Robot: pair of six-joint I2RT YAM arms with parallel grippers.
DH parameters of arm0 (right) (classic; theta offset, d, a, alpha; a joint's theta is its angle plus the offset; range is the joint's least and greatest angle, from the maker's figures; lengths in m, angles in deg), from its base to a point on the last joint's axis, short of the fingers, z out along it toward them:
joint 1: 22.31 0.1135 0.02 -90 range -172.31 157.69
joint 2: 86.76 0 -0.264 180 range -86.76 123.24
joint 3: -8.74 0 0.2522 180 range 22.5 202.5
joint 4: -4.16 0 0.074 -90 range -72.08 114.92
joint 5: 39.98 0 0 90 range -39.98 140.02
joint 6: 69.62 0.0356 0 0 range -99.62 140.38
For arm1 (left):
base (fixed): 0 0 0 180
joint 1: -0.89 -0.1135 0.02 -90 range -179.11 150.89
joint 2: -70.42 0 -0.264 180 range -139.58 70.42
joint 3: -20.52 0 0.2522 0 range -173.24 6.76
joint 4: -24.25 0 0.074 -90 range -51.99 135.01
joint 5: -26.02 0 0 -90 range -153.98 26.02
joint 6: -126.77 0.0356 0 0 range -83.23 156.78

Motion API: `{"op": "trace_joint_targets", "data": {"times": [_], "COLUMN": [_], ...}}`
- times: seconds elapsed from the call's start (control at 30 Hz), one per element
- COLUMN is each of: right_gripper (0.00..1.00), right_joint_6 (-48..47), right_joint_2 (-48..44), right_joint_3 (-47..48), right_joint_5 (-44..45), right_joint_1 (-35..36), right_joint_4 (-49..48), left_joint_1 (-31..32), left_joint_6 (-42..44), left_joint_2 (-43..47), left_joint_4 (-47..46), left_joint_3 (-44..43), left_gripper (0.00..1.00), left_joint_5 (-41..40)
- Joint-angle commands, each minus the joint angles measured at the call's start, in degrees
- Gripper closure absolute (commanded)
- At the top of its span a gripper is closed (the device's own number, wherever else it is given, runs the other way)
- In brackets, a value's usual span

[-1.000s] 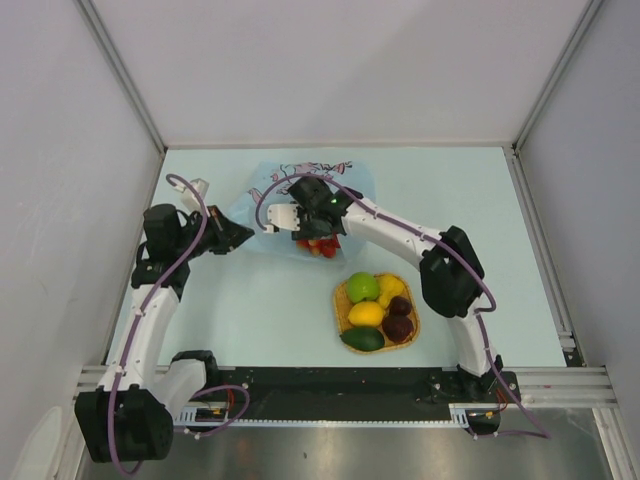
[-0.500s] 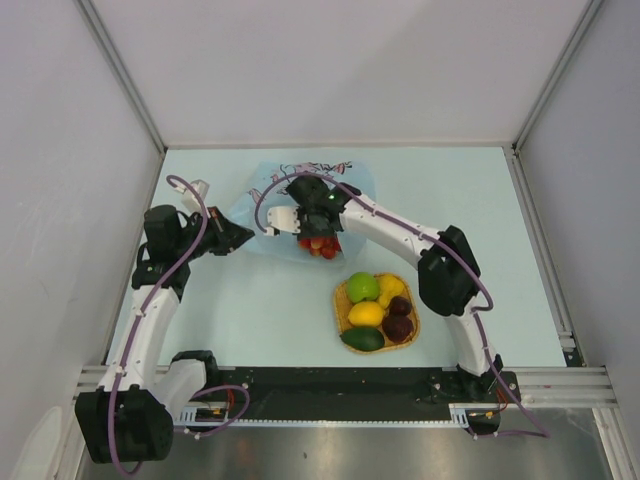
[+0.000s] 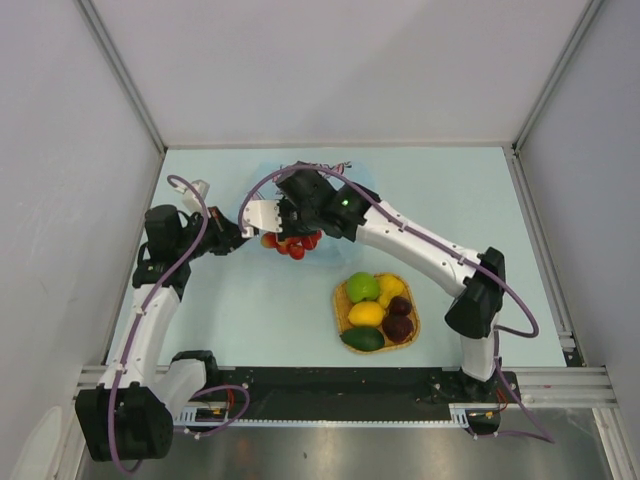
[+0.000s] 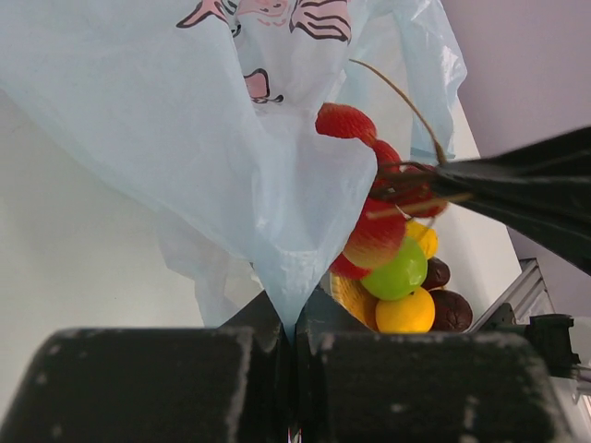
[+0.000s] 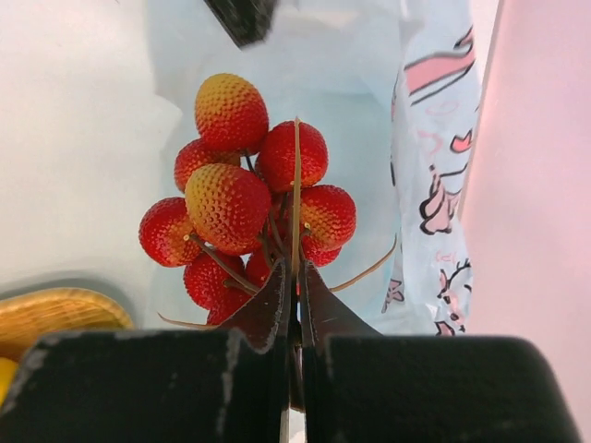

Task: Take the fake fruits out of the plastic bag
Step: Take out the fake fruit from the plastic bag, then place the fake fruit on the plate.

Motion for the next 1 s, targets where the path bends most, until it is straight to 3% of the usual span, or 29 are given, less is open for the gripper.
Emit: {"op": "trace_joint_targets", "data": {"times": [0.0,0.23,0.43,0.57,0.7,0.97], "right_gripper": [1.00,1.00,1.00,1.00,1.00,1.00], "right_joint_6": [2.52,7.53,13.06,11.76,11.23,11.58], "right_joint_2": [-5.90,-16.27,-30.31,-38.76,-42.91,-46.33], "right_joint_3": [2.84,-2.60,-16.48,-25.45,-30.12,-38.01], "right_joint_5": [-1.20,-2.17,-6.47,-7.88,-5.60,-9.02], "right_joint_1": [1.89,4.00,4.70,4.79,3.65,-1.98], "right_joint_4": [-0.25,3.36,6.52,8.98,10.48,7.59], "left_joint_1": [-0.40,-0.31,-0.40,-0.31,-0.31,-0.31], "left_joint_6": [-0.64,-0.46,1.91,2.44,2.53,2.97], "left_joint_2": [-0.30,-0.74,-1.62,-1.97,-2.50,-3.81], "left_joint_4": [-1.60,-1.68,1.21,2.19,2.18,2.89], "left_joint_3": [-0.04,0.23,-1.35,-1.71,-2.05,-2.67], "left_gripper": [1.00,1.00,1.00,1.00,1.00,1.00], "left_joint_5": [-1.25,-1.95,-2.30,-2.65,-3.00,-3.27]}}
